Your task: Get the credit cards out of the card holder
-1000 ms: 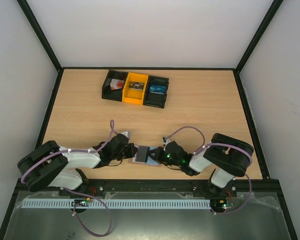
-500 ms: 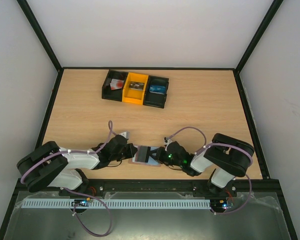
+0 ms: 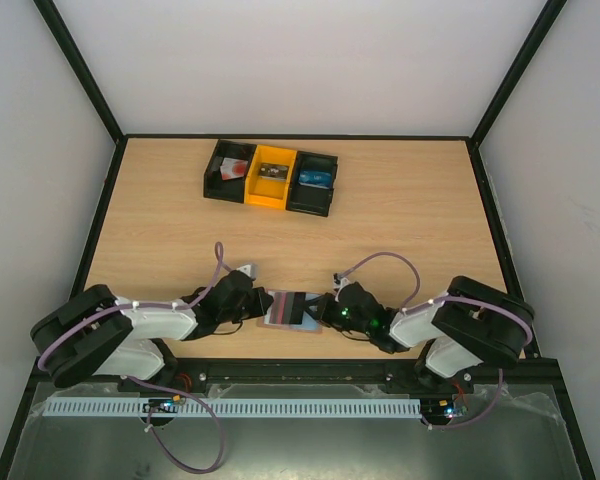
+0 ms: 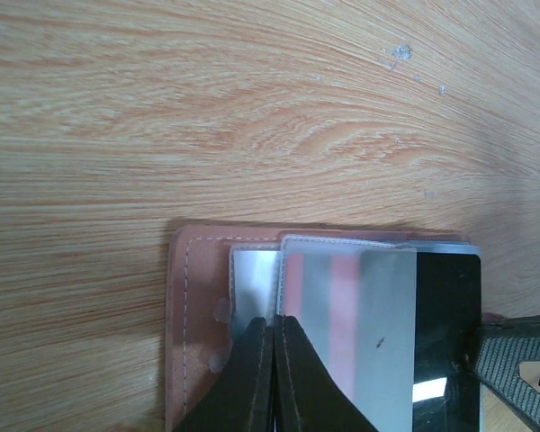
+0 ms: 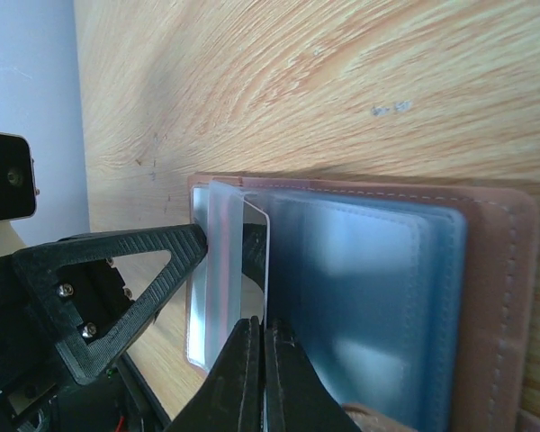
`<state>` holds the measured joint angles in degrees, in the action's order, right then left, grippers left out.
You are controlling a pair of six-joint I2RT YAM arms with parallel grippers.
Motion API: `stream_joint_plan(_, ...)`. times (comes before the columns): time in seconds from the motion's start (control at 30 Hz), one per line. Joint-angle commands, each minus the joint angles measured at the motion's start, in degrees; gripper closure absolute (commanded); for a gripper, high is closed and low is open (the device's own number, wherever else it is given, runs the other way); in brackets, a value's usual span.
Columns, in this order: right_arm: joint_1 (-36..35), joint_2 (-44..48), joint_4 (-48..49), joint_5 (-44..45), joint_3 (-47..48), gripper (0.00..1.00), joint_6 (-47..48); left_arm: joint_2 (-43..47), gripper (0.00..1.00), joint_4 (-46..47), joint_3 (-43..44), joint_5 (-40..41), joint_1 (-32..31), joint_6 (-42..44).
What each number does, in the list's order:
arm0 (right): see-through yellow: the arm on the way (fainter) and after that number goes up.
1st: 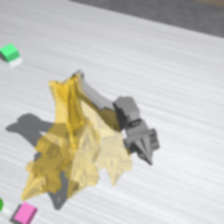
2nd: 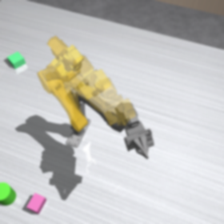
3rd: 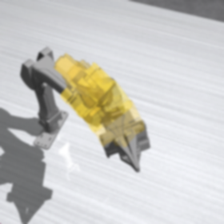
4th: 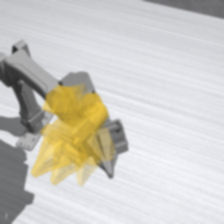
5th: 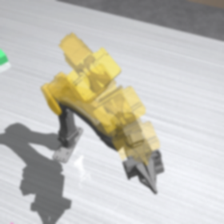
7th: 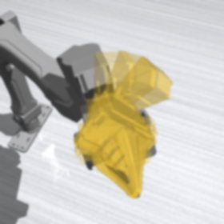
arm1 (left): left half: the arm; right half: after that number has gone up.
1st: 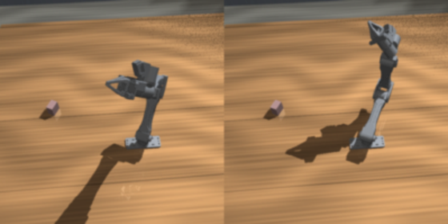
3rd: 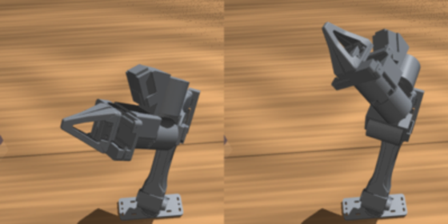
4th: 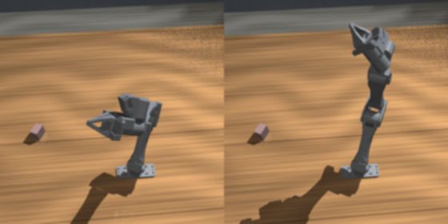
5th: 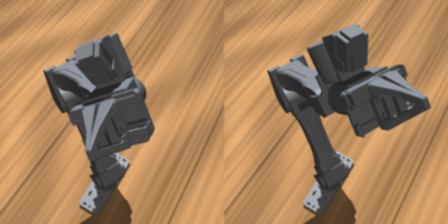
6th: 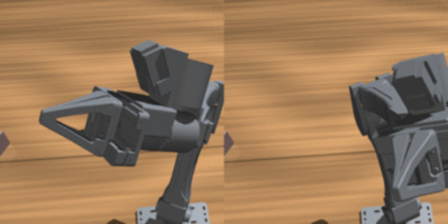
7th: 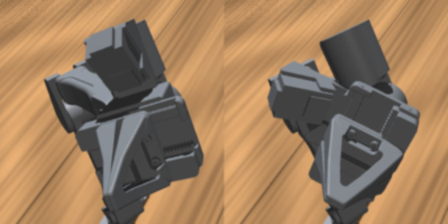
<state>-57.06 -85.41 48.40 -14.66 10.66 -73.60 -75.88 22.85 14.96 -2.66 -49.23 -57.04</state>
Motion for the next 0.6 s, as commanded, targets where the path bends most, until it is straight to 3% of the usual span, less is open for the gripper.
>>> stream_joint_plan(0.0,0.4,3.8,-5.5,3.2,-1.1,0.98,1.9,-0.4,0.97,-7.8,-1.2,2.3,0.0,0.6)
stream_joint_plan(0.4,0.5,16.3,-17.6,9.0,-2.0,0.98,1.8,5.3,0.88,-14.4,2.6,3.6,0.0,2.5)
stream_joint_plan(0.57,0.4,20.3,-20.3,9.5,-1.6,0.98,0.9,8.0,0.76,-16.3,3.8,3.8,0.0,2.3)
